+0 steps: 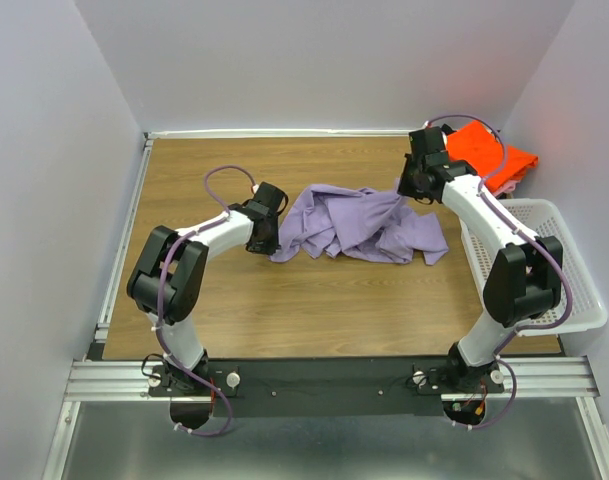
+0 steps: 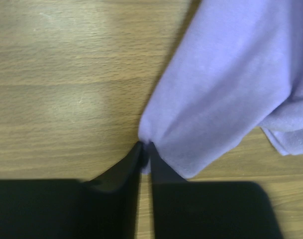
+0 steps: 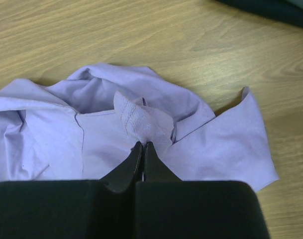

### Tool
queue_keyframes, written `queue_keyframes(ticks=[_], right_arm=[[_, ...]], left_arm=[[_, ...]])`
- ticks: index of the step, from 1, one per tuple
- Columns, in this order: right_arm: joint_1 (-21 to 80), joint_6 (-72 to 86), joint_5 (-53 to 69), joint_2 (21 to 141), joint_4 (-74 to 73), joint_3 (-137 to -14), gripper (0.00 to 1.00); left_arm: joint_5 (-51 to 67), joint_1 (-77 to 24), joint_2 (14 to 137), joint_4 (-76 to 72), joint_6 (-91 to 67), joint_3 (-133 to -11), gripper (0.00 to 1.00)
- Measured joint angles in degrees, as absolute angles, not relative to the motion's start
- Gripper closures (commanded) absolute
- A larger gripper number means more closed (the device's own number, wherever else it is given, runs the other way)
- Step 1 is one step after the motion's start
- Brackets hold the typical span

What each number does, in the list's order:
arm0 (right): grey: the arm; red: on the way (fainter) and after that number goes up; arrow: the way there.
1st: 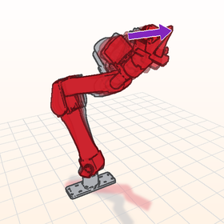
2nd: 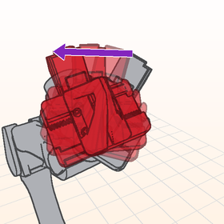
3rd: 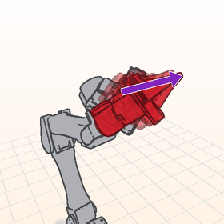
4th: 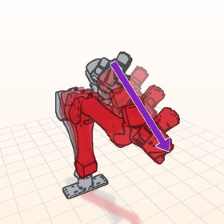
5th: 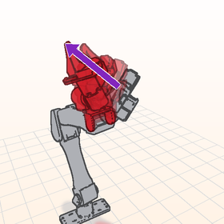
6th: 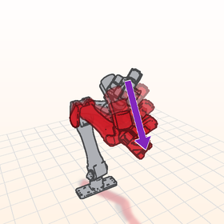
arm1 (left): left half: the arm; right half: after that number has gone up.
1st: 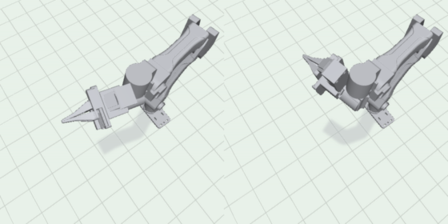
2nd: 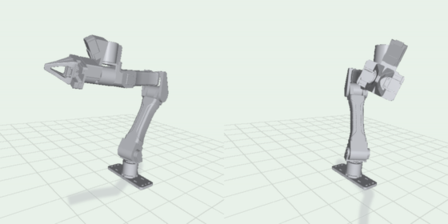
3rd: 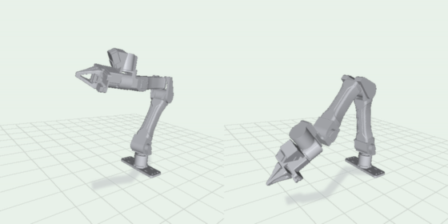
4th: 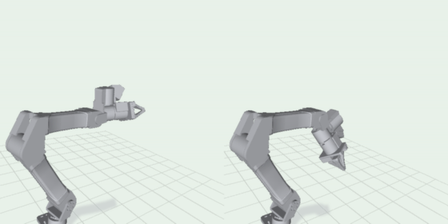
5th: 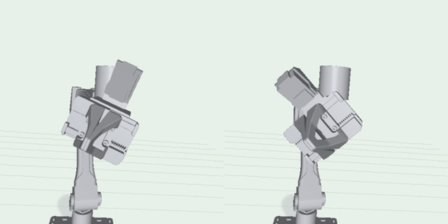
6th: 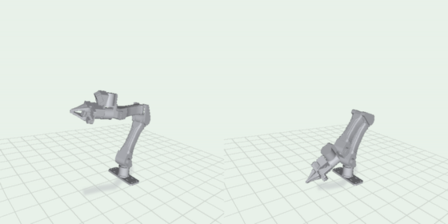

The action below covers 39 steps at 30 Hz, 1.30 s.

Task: Fold and stack the t-shirts
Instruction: Flatten the tshirt out

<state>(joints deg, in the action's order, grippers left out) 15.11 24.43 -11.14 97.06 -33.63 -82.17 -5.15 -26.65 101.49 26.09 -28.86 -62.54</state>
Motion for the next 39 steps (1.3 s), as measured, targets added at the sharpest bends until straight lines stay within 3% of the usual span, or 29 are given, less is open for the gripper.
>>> queue_keyframes(ticks=[7,11,18,22,24,27,31,34,39], right_arm=[[14.2,24.4,-11.1,97.1,-33.7,-82.1,0.98],[13.1,24.1,-10.9,97.3,-35.0,-85.1,0.99],[10.2,22.9,-10.1,101.8,-37.1,-104.8,0.98],[9.5,22.3,-9.8,106.6,-37.5,-119.9,0.99],[9.3,22.1,-9.7,108.0,-37.6,-125.3,0.98],[9.3,21.8,-9.3,108.6,-38.3,-132.5,0.98],[9.3,20.6,-9.2,106.9,-37.0,-136.9,0.99],[9.3,19.4,-9.2,102.3,-35.4,-133.4,0.99],[9.3,17.3,-7.4,89.0,-30.9,-117.3,0.98]], left_arm=[[-5.4,-26.2,101.9,26.7,-28.2,-63.4,1.0],[-7.2,-22.2,103.7,31.3,-26.7,-70.6,1.0],[-12.7,-9.5,106.1,36.0,-21.5,-103.3,1.0],[-15.5,-8.5,110.9,37.6,-18.7,-128.3,1.0],[-17.5,-8.9,110.2,37.0,-17.6,-134.6,1.0],[-19.2,-9.5,105.1,34.0,-16.9,-132.4,1.0],[-20.3,-9.4,91.7,26.1,-16.0,-118.0,1.0],[-20.2,-9.4,82.0,19.1,-15.4,-107.0,1.0],[-19.6,-9.4,69.1,10.7,-14.8,-93.0,1.0]])
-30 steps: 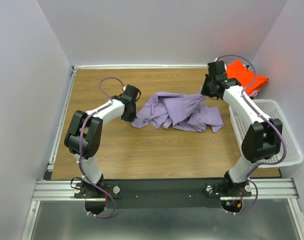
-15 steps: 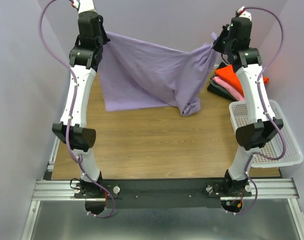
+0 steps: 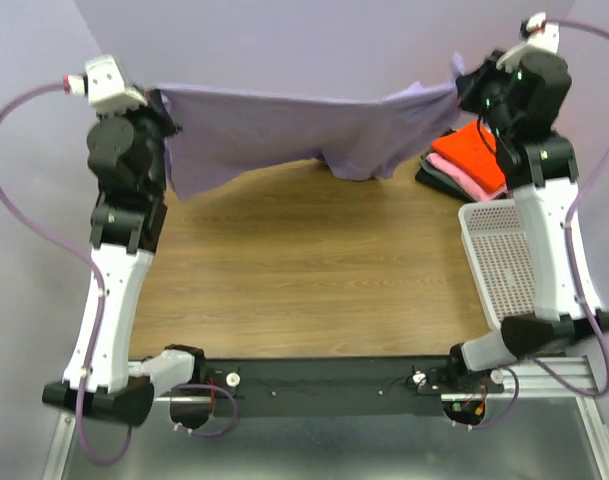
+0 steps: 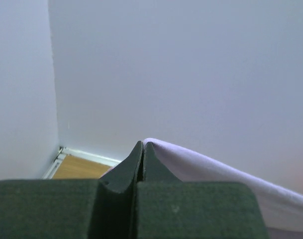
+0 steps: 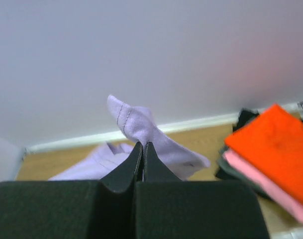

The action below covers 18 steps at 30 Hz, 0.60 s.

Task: Fold and stack the t-shirts
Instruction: Flatten the tshirt out

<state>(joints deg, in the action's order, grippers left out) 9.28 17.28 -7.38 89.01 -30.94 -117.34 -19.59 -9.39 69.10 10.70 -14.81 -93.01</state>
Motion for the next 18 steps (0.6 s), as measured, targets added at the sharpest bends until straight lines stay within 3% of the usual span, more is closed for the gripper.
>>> queue_keyframes(ticks=[2,4,5,6,8,12,18], right_arm=[[9.3,16.8,-6.6,83.2,-30.1,-108.9,0.94],[9.3,16.8,-5.8,77.9,-28.7,-100.3,0.77],[9.3,17.0,-5.5,75.3,-28.4,-95.0,0.47],[9.3,17.0,-5.3,73.5,-27.9,-91.1,0.33],[9.3,18.3,-5.2,69.5,-29.1,-81.0,0.16],[9.3,21.3,-5.5,68.6,-32.9,-65.9,0.12],[9.3,22.5,-5.3,77.5,-36.0,-62.5,0.19]], left_arm=[[-19.0,-9.4,64.0,8.4,-14.9,-85.4,1.0],[-18.5,-9.4,59.9,7.6,-15.8,-78.6,1.0],[-18.3,-9.4,58.7,7.9,-16.4,-75.7,1.0],[-18.2,-9.4,57.8,8.4,-17.4,-72.6,1.0],[-17.9,-9.4,57.5,10.3,-19.4,-68.6,1.0],[-14.5,-9.4,61.6,16.2,-22.4,-62.3,1.0],[-7.4,-9.4,68.1,22.5,-23.9,-54.9,1.0]])
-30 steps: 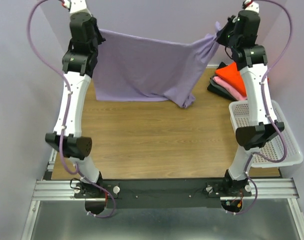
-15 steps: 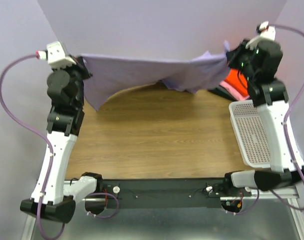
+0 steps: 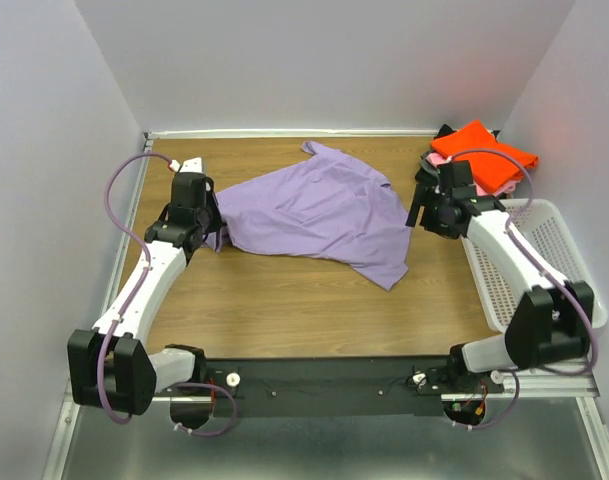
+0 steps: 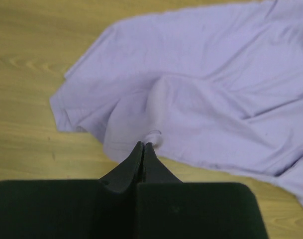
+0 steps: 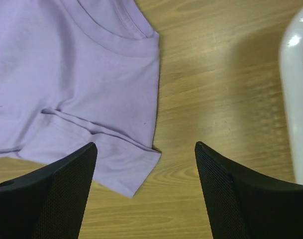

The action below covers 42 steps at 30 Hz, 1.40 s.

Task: Fold and stack the t-shirts
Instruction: Flatten the tshirt out

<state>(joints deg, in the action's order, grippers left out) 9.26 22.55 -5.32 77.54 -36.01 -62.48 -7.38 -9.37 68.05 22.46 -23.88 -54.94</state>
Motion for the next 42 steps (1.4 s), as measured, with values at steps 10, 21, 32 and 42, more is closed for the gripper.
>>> queue_keyframes(ticks=[10,21,32,42], right_arm=[[9.3,21.5,2.8,90.1,-35.0,-60.8,0.33],[9.3,21.1,7.9,90.2,-33.8,-52.4,0.48],[9.3,21.6,8.9,90.3,-29.2,-49.4,0.58],[9.3,22.5,9.3,91.8,-25.5,-49.5,0.98]], left_arm=[[-3.6,-9.4,68.4,23.6,-23.8,-54.1,1.0],[-2.3,-9.4,69.2,23.7,-23.1,-54.1,1.0],[-2.3,-9.4,69.3,24.4,-22.0,-54.6,1.0],[-2.3,-9.4,69.3,25.0,-22.0,-54.6,1.0]])
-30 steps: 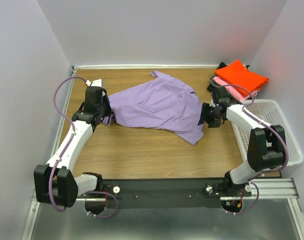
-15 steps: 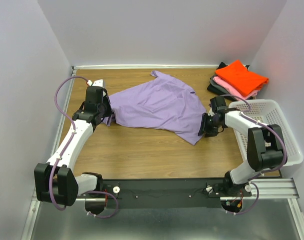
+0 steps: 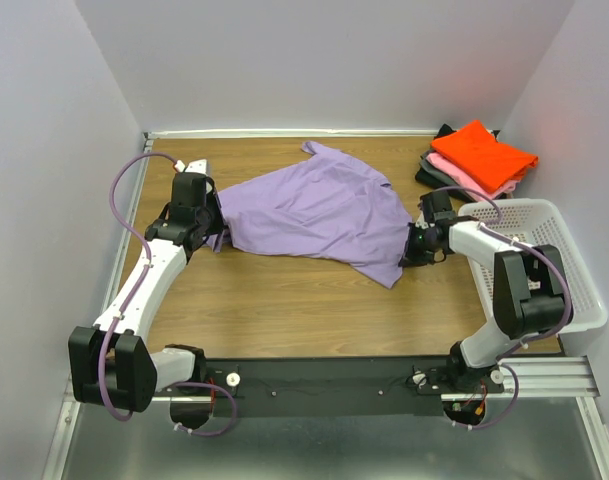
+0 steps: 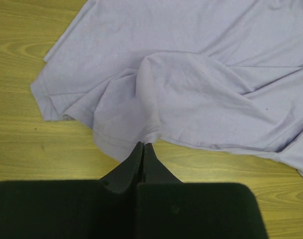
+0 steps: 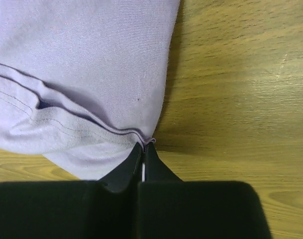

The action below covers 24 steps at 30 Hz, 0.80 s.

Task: Fold and stack the t-shirts
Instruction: Flatten the tshirt out

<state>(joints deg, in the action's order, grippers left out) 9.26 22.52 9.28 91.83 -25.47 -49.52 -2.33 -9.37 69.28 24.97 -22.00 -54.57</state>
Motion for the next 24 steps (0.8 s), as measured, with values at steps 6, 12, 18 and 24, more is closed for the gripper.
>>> queue_keyframes(ticks=[6,12,18,24], right_arm=[[9.3,22.4,6.9,90.3,-28.8,-51.6,0.98],[9.3,21.7,3.7,88.1,-33.5,-56.1,0.97],[9.3,21.3,2.4,88.2,-36.3,-58.0,0.89],[9.3,21.4,2.1,91.6,-36.9,-58.4,0.86]], left_arm=[[-2.4,-9.4,69.3,25.0,-22.0,-54.6,1.0],[-2.4,-9.4,69.3,24.9,-22.0,-54.6,1.0],[-2.4,-9.4,69.9,24.9,-21.8,-54.6,1.0],[-2.4,-9.4,70.4,24.6,-21.6,-54.6,1.0]])
